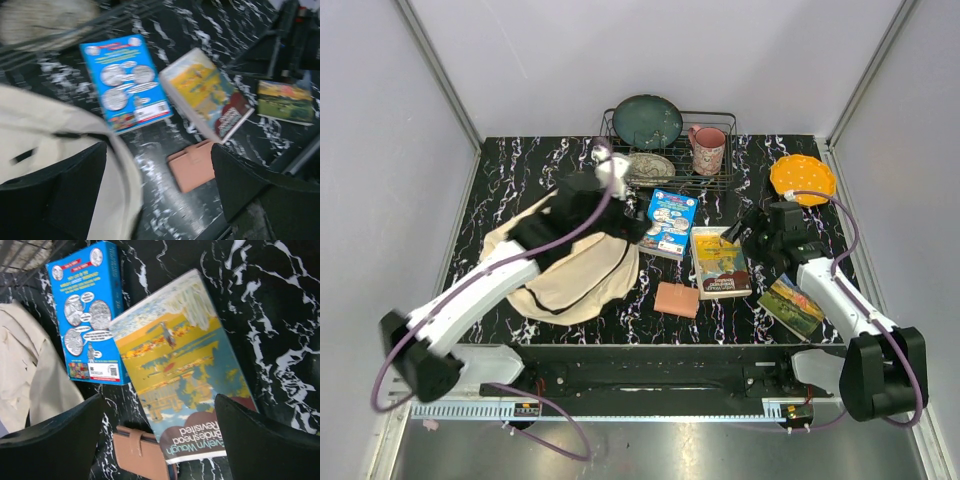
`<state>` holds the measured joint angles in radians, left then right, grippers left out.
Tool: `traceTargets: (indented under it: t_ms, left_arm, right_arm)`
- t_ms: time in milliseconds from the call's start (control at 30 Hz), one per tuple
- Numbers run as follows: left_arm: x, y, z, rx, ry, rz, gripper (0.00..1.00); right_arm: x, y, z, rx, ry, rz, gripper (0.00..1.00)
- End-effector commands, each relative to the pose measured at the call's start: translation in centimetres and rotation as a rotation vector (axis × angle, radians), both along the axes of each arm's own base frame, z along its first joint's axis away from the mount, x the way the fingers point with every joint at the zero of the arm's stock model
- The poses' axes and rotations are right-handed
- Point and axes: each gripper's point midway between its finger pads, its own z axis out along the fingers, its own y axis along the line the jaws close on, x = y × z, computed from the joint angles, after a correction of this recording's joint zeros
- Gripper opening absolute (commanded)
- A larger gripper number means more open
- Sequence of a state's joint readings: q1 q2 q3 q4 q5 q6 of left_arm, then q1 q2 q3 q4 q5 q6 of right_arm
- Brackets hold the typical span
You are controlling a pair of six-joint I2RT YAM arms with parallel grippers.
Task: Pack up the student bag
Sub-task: Adjust the student bag at the center of the board, then pick up the book from the center of the board.
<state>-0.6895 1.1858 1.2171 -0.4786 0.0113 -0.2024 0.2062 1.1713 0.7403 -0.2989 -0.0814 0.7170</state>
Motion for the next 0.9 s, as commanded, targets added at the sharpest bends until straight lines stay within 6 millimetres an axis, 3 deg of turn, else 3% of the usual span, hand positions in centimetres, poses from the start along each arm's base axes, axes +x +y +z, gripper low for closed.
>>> traceTargets:
  t_ms: [0,33,100,133,200,233,300,333,400,567,867]
  left_arm:
    - [0.4,-8.9,-1.1,-0.186,0.114,-0.127,0.89]
    - [0.9,-10.3,-3.4,-0.176,0.179,-0.130,0.89]
    - [1.0,-12.5,-4.0,-0.206,0.220,-0.157,0.88]
    - [1.5,-13.3,-5.9,-0.182,0.257,-0.144,0.88]
    - [1.5,-15.0,-6.0,-0.189,0.257,-0.166,0.88]
    - [1.8,-15.6,-7.6,-0.170,0.286,-0.158,0.88]
    - [2.0,-16.8,-8.0,-0.188,0.317,-0.163,0.88]
    - [2.2,-17.3,-9.3,-0.183,0.349,-0.161,0.88]
    - [2.1,-18.4,-9.3,-0.211,0.367,-0.166,0.88]
    - [2.3,-20.1,-12.5,-0.214,0.468,-0.145,0.88]
    - [1.9,-21.0,-17.4,-0.192,0.601,-0.098,0.87]
  right_arm:
    - [-0.1,-0.6,-0.9,0.007,0.012,0.052,0.96]
    - [-0.2,-0.5,-1.0,0.016,0.020,0.063,0.96]
    - [0.0,-1.0,-1.8,0.015,0.044,0.056,0.96]
    - [0.0,-1.3,-2.1,0.016,0.058,0.047,0.96]
    - [0.0,-2.3,-2.7,0.018,0.075,0.021,0.97]
    - [0.0,-2.6,-3.0,0.017,0.082,0.016,0.96]
    - [0.0,-3.4,-3.6,0.020,0.095,0.004,0.96]
    - [0.0,-3.3,-3.7,0.032,0.099,0.012,0.97]
    - [0.1,-3.8,-4.4,0.033,0.120,0.006,0.96]
    - [-0.1,-4.8,-5.5,0.069,0.150,-0.005,0.96]
    - [-0.1,-3.7,-6.7,0.151,0.174,0.040,0.95]
